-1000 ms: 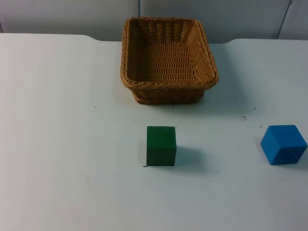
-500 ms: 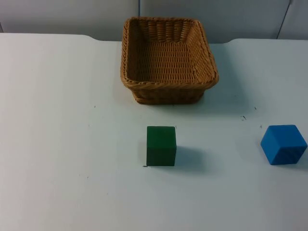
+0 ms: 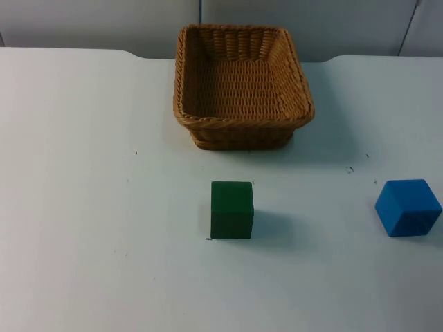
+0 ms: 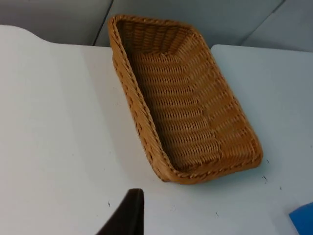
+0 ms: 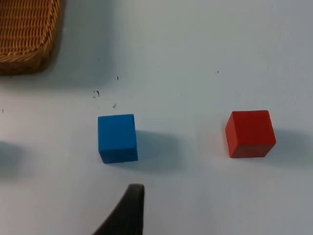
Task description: Pick up the basket with the left hand and place the blue cube into the basket with the right hand.
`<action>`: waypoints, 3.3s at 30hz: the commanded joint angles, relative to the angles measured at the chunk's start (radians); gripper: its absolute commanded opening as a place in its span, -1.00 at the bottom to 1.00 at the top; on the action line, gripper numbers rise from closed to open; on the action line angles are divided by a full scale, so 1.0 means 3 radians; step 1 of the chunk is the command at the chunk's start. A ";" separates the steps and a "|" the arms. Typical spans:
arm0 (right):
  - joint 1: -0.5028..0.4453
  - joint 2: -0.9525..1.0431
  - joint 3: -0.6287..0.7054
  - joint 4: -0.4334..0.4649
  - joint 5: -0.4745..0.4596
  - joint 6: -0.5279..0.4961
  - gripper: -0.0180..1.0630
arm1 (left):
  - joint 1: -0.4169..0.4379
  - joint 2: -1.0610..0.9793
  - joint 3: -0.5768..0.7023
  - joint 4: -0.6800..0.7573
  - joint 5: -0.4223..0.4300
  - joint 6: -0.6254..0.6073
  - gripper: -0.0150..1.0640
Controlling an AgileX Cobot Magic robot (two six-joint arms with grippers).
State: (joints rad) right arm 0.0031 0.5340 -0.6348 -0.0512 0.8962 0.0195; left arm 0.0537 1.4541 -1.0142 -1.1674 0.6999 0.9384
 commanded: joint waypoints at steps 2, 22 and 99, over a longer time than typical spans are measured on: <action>-0.0022 0.0014 -0.0031 0.0015 -0.0025 -0.0010 0.97 | -0.0175 0.0245 -0.0148 -0.0036 0.0064 0.0019 0.89; -0.0022 0.1513 -0.0061 0.0148 -0.0586 -0.0011 0.96 | -0.0891 0.1580 -0.1019 -0.0016 -0.0269 -0.0113 0.89; -0.0022 0.1897 -0.0157 0.0623 -0.0713 -0.0514 0.94 | -0.0984 0.2510 -0.2795 0.1264 0.0270 -0.2526 -0.97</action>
State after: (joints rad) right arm 0.0000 1.1032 -0.6715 0.1288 0.6835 -0.1273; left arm -0.2360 2.2341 -1.8507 -0.7646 0.7924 0.1955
